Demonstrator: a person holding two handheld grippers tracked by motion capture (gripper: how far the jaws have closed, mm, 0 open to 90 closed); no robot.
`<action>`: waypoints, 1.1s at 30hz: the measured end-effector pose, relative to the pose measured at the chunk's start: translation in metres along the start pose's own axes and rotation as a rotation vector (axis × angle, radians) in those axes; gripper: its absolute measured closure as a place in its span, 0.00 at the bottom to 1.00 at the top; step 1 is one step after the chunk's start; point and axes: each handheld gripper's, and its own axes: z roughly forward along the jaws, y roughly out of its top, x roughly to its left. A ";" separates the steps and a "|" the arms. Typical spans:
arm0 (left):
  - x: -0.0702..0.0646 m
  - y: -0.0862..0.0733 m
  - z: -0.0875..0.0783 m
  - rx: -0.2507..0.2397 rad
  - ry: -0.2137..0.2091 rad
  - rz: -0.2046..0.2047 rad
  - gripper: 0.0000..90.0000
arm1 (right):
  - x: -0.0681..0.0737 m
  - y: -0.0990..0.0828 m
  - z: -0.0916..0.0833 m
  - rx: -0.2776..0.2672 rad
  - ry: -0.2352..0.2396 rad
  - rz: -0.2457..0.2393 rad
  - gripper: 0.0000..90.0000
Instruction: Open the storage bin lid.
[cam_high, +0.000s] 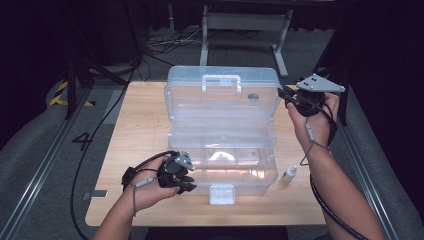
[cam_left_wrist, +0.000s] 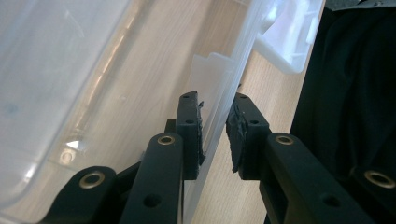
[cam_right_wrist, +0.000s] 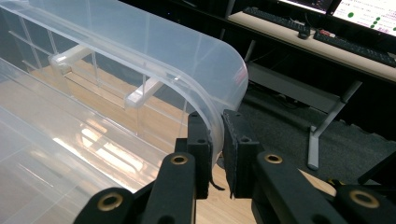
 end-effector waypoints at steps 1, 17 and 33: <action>0.000 0.000 0.000 0.001 0.002 0.000 0.84 | 0.000 0.001 0.001 0.004 0.000 0.000 0.92; -0.003 -0.008 -0.013 -0.067 0.013 -0.031 0.81 | -0.012 0.010 0.019 0.050 0.015 0.011 0.94; -0.003 -0.017 -0.021 -0.095 0.025 -0.059 0.81 | -0.026 0.018 0.042 0.108 0.046 0.049 0.95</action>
